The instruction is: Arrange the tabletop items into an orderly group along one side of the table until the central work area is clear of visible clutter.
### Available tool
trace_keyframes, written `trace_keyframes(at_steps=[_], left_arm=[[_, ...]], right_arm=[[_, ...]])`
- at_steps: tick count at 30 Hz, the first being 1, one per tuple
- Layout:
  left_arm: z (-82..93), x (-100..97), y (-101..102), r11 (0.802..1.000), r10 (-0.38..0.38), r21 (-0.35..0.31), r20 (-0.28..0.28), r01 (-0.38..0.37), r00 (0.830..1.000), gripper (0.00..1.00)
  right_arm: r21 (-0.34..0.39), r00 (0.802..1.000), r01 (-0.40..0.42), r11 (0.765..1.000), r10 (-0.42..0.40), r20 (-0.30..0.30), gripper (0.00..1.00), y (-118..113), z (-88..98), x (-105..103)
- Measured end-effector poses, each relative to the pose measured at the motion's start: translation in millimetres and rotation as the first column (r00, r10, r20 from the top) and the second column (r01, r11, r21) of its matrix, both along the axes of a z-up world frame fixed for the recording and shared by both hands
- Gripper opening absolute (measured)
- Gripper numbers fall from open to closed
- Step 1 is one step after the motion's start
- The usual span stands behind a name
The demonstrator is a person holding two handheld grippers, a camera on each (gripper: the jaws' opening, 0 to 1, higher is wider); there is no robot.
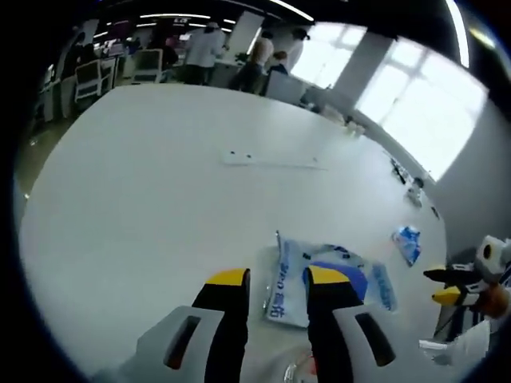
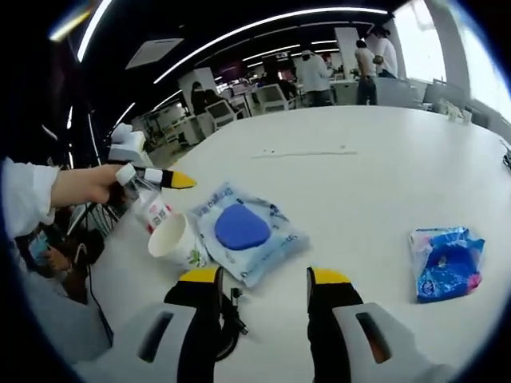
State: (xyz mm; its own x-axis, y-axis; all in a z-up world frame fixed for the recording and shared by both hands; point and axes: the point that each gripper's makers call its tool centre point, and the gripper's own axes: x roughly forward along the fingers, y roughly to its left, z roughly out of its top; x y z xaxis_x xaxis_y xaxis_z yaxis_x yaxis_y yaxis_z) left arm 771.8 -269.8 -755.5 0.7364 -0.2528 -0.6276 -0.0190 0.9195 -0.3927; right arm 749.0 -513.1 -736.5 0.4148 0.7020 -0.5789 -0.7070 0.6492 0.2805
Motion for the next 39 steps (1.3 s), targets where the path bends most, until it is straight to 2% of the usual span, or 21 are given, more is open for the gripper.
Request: trace_keyframes(at_steps=[4, 6, 9, 11, 17, 22, 26, 27, 32, 37, 39], left_arm=[[-9.8, 2.6, 4.0, 1.0, -0.017, 0.018, -0.012, 0.017, 1.0, 0.18], [-5.5, 0.2, -0.8, 1.0, -0.021, 0.017, -0.012, 0.021, 1.0, 0.17], [-14.7, 1.4, 3.4, 0.999, -0.026, 0.031, -0.014, 0.027, 1.0, 0.18], [-13.3, -1.9, -2.0, 0.998, -0.045, 0.044, -0.018, 0.046, 0.999, 0.18], [-26.3, -6.7, -4.0, 0.996, -0.07, 0.042, -0.057, 0.072, 0.996, 0.17], [-31.6, -17.0, -8.5, 0.989, -0.116, 0.084, -0.088, 0.123, 0.989, 0.17], [-40.6, -14.6, -3.6, 0.99, -0.118, 0.06, -0.105, 0.125, 0.987, 0.15], [-39.4, -19.2, -11.5, 0.99, -0.119, 0.063, -0.109, 0.127, 0.987, 0.13], [-42.4, -15.6, -14.4, 0.991, -0.122, 0.048, -0.107, 0.128, 0.987, 0.11], [-41.1, -13.6, -20.1, 0.989, -0.14, 0.03, -0.103, 0.143, 0.985, 0.04], [-42.8, -10.9, -16.3, 0.989, -0.146, 0.02, -0.099, 0.149, 0.984, 0.02]], right_arm=[[0.017, 0.999, 0.02, 1.0, -0.019, -0.046, 0.38, 8.5, -8.5, 1.2], [0.016, 0.998, 0.025, 1.0, -0.024, -0.062, 0.37, 12.6, -13.8, 0.6], [0.008, 0.997, 0.004, 1.0, -0.003, -0.075, 0.37, 19.4, -19.5, -3.6], [0.009, 0.997, 0.001, 1.0, 0.0, -0.083, 0.37, 23.0, -21.5, -5.6], [0.013, 0.991, 0.02, 1.0, -0.018, -0.131, 0.37, 28.0, -34.0, -8.9], [0.012, 0.987, 0.009, 1.0, -0.007, -0.163, 0.34, 33.5, -42.4, -7.3], [0.024, 0.98, 0.049, 0.999, -0.043, -0.196, 0.33, 34.8, -47.5, -4.0], [0.025, 0.979, 0.047, 0.999, -0.04, -0.201, 0.32, 35.2, -48.8, -4.1], [0.018, 0.975, 0.046, 0.999, -0.041, -0.22, 0.29, 37.9, -55.3, -6.2], [0.017, 0.975, 0.033, 0.999, -0.028, -0.219, 0.2, 45.1, -59.7, -3.7], [0.011, 0.975, 0.025, 1.0, -0.022, -0.222, 0.12, 47.0, -61.9, -3.0]])
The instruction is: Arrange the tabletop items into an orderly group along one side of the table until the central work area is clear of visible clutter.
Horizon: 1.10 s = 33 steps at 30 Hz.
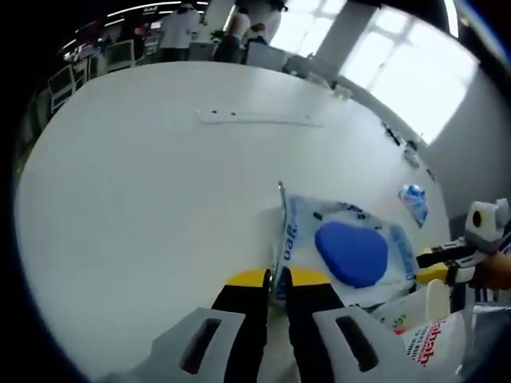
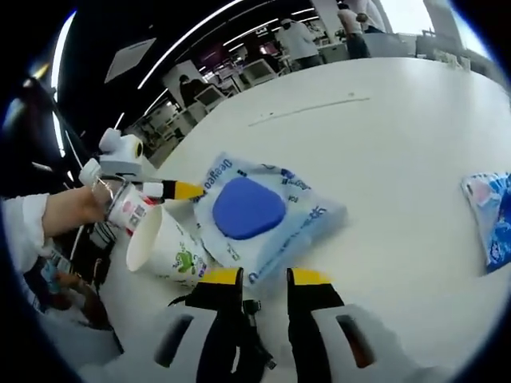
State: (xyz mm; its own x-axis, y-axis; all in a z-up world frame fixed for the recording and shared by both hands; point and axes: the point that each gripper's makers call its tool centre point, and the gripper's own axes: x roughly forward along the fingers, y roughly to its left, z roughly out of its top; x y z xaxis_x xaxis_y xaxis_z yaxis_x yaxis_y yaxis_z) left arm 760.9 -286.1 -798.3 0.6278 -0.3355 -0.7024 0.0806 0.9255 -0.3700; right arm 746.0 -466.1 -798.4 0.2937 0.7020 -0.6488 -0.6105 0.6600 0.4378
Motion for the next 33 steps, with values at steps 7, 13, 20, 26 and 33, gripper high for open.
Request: trace_keyframes(at_steps=[7, 13, 20, 26, 33], left_arm=[[0.9, -0.1, -2.2, 1.0, -0.013, 0.004, 0.011, 0.013, 1.0, 0.0], [11.1, 6.0, 1.5, 0.999, -0.045, 0.024, 0.044, 0.044, 0.998, 0.0], [39.1, 22.0, 9.7, 0.999, -0.025, 0.03, 0.103, 0.022, 0.994, 0.0], [59.8, 27.9, 7.8, 1.0, -0.013, 0.006, 0.123, 0.013, 0.992, 0.0], [90.1, 26.2, -8.5, 1.0, 0.024, -0.018, 0.152, -0.021, 0.988, 0.0]], right_arm=[[-0.029, 0.999, -0.031, 0.999, 0.032, 0.027, 0.0, -2.3, 1.3, 6.1], [-0.017, 0.996, -0.013, 1.0, 0.014, 0.087, 0.0, -2.2, 20.6, 22.6], [0.007, 0.99, 0.001, 1.0, -0.002, 0.139, 0.0, -2.5, 52.9, 26.2], [0.079, 0.991, 0.051, 0.996, -0.061, 0.122, 0.0, -6.5, 74.2, 30.6], [0.113, 0.985, 0.049, 0.992, -0.067, 0.158, 0.0, -4.8, 98.6, 45.4]])
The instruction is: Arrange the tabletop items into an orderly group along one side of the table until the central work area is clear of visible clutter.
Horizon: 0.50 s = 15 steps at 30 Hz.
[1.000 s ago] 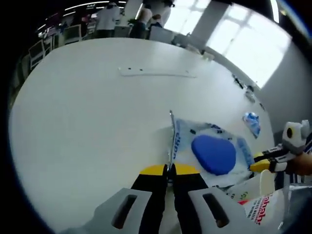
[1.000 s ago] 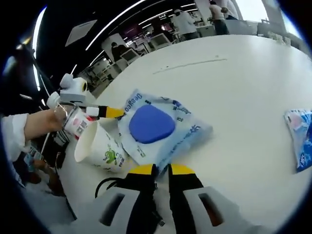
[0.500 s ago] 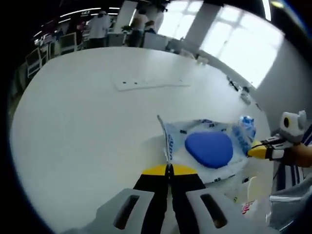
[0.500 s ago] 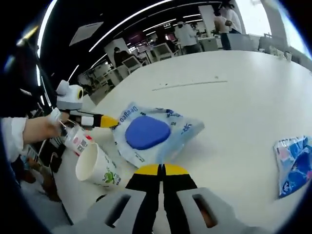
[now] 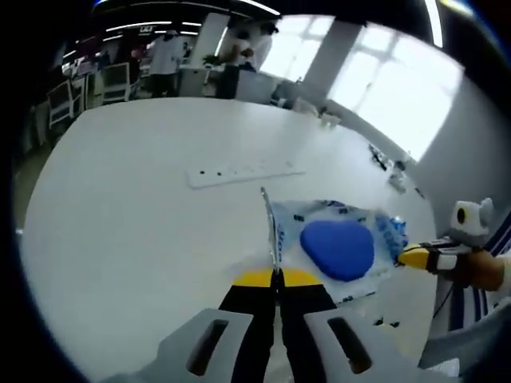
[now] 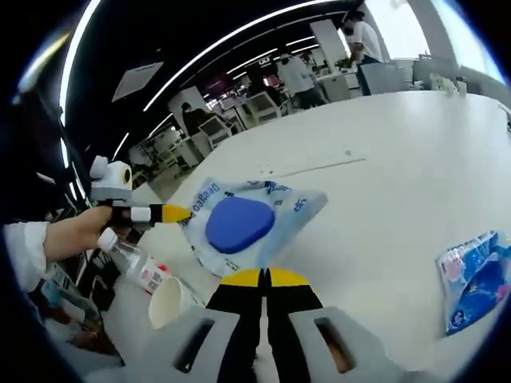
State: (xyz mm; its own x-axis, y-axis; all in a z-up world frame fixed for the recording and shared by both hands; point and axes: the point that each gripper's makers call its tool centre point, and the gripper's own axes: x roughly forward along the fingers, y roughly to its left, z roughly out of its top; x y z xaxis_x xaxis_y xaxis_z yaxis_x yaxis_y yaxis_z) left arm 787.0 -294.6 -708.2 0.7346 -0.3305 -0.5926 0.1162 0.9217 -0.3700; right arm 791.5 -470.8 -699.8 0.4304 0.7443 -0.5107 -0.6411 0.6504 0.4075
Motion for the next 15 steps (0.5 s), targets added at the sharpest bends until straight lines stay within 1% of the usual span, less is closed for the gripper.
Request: trace_keyframes(at_steps=[1, 2, 3, 5, 7, 8, 9, 12, 13, 14, 15], left_arm=[[-5.7, 4.1, 3.9, 1.0, -0.003, -0.001, 0.003, 0.003, 1.0, 0.0], [-2.6, 5.1, 3.7, 1.0, -0.005, 0.002, 0.007, 0.005, 1.0, 0.0], [7.4, 4.9, 0.2, 1.0, -0.011, 0.009, 0.019, 0.01, 1.0, 0.0], [15.3, 7.1, 0.4, 1.0, -0.014, 0.007, 0.027, 0.013, 1.0, 0.0], [25.0, 5.6, -7.3, 1.0, -0.014, 0.013, 0.039, 0.013, 0.999, 0.0], [28.2, 5.5, -8.0, 1.0, -0.013, 0.014, 0.043, 0.012, 0.999, 0.0], [28.9, 5.5, -3.6, 1.0, -0.013, 0.014, 0.045, 0.013, 0.999, 0.0], [41.5, 2.8, -18.1, 1.0, -0.016, 0.016, 0.049, 0.016, 0.999, 0.0], [43.2, 3.0, -11.6, 1.0, -0.02, 0.02, 0.053, 0.019, 0.998, 0.0], [46.0, 2.5, -14.3, 1.0, -0.021, 0.024, 0.056, 0.02, 0.998, 0.0], [53.8, 0.6, -26.4, 1.0, -0.019, 0.024, 0.058, 0.017, 0.998, 0.0]], right_arm=[[0.0, 1.0, 0.0, 1.0, 0.0, 0.01, 0.0, -0.9, 3.7, 2.3], [0.007, 1.0, -0.002, 1.0, 0.002, 0.02, 0.0, -2.0, 9.6, 5.7], [0.012, 1.0, 0.0, 1.0, -0.001, 0.024, 0.0, -3.3, 13.1, 8.0], [0.02, 0.999, 0.007, 1.0, -0.007, 0.033, 0.0, -6.0, 19.6, 12.5], [0.023, 0.999, 0.008, 1.0, -0.009, 0.044, 0.0, -9.2, 24.9, 16.0], [0.021, 0.999, 0.012, 1.0, -0.012, 0.047, 0.0, -9.5, 21.0, 20.8], [0.021, 0.999, 0.015, 1.0, -0.016, 0.048, 0.0, -11.5, 21.8, 22.0], [0.017, 0.998, 0.02, 1.0, -0.021, 0.059, 0.0, -21.3, 28.9, 21.4], [0.018, 0.998, 0.023, 1.0, -0.024, 0.064, 0.0, -25.6, 31.7, 22.3], [0.019, 0.998, 0.024, 1.0, -0.026, 0.066, 0.0, -28.8, 33.7, 22.5], [0.021, 0.997, 0.028, 0.999, -0.03, 0.067, 0.0, -32.2, 35.8, 24.2]])
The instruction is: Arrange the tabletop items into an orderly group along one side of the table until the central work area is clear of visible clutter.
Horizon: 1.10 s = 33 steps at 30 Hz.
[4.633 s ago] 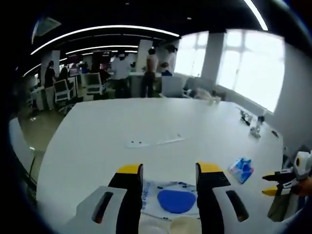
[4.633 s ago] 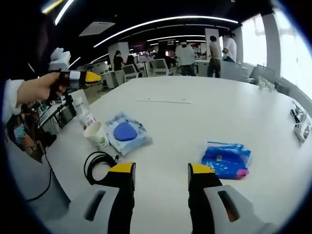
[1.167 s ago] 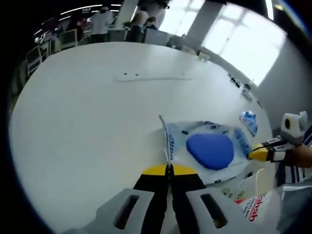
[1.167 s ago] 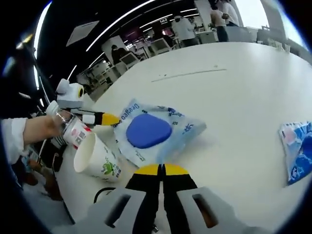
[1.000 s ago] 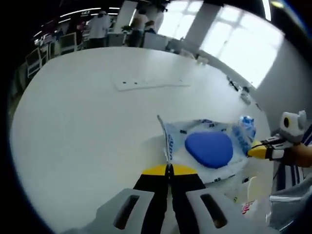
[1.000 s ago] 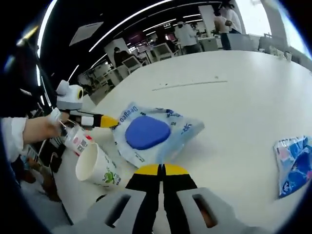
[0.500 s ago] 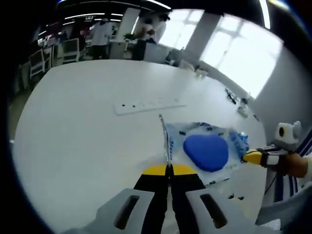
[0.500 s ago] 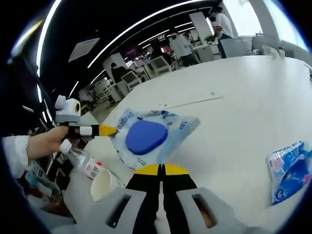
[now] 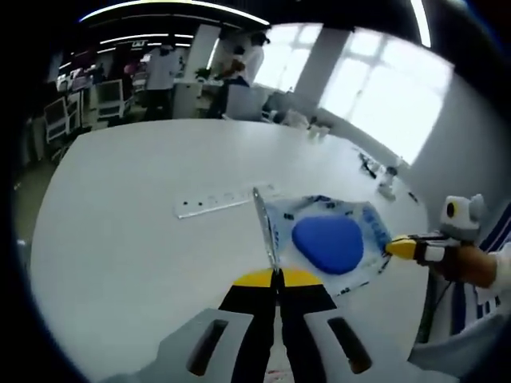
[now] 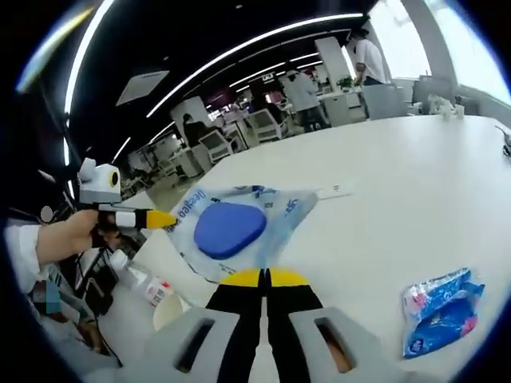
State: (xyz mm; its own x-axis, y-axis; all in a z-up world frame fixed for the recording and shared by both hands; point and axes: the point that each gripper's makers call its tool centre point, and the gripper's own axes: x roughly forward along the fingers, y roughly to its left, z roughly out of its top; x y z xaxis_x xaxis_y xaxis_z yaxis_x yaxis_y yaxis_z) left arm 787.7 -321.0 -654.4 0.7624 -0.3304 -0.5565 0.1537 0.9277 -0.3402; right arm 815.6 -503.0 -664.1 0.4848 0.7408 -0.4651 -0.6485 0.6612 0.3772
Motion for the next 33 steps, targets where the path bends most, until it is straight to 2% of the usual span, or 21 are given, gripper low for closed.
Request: trace_keyframes(at_steps=[2, 4, 7, 11, 16, 19, 21, 30, 33], left_arm=[[3.4, -6.4, -15.8, 0.999, 0.03, -0.014, -0.001, -0.03, 1.0, 0.0], [3.4, -6.4, -9.4, 1.0, 0.029, -0.01, 0.0, -0.029, 1.0, 0.0], [11.8, -3.3, -16.4, 1.0, 0.022, -0.008, 0.026, -0.022, 0.999, 0.0], [22.7, -3.9, -46.8, 1.0, 0.019, -0.02, 0.035, -0.018, 0.999, 0.0], [22.1, -4.6, -62.8, 0.999, 0.025, -0.029, 0.02, -0.025, 0.999, 0.0], [20.0, -3.8, -70.0, 0.994, 0.078, -0.074, -0.007, -0.078, 0.997, 0.0], [18.7, -5.4, -81.3, 0.996, 0.068, -0.062, -0.007, -0.069, 0.998, 0.0], [13.0, -2.1, -104.6, 0.994, 0.071, -0.076, -0.024, -0.073, 0.997, 0.0], [10.5, -2.6, -111.3, 0.995, 0.071, -0.062, -0.027, -0.072, 0.997, 0.0]], right_arm=[[0.007, 1.0, 0.01, 1.0, -0.01, -0.001, 0.0, -3.7, 2.5, 3.8], [-0.009, 1.0, 0.008, 1.0, -0.008, 0.015, 0.0, -12.1, 3.2, 8.4], [-0.009, 1.0, 0.018, 1.0, -0.017, 0.017, 0.0, -28.1, 4.4, 16.1], [-0.004, 0.999, 0.033, 0.999, -0.032, 0.022, 0.0, -43.7, 5.7, 23.8], [-0.007, 0.999, 0.039, 0.999, -0.039, 0.026, 0.0, -61.7, 6.8, 29.3], [0.017, 0.998, 0.055, 0.998, -0.055, -0.001, 0.0, -71.8, 8.8, 31.0], [0.005, 0.999, 0.051, 0.999, -0.051, 0.012, 0.0, -78.3, 8.4, 34.3], [0.001, 0.998, 0.062, 0.998, -0.062, 0.01, 0.0, -99.2, 5.0, 43.0], [-0.005, 0.998, 0.061, 0.998, -0.061, 0.008, 0.0, -103.5, 2.4, 44.5]])
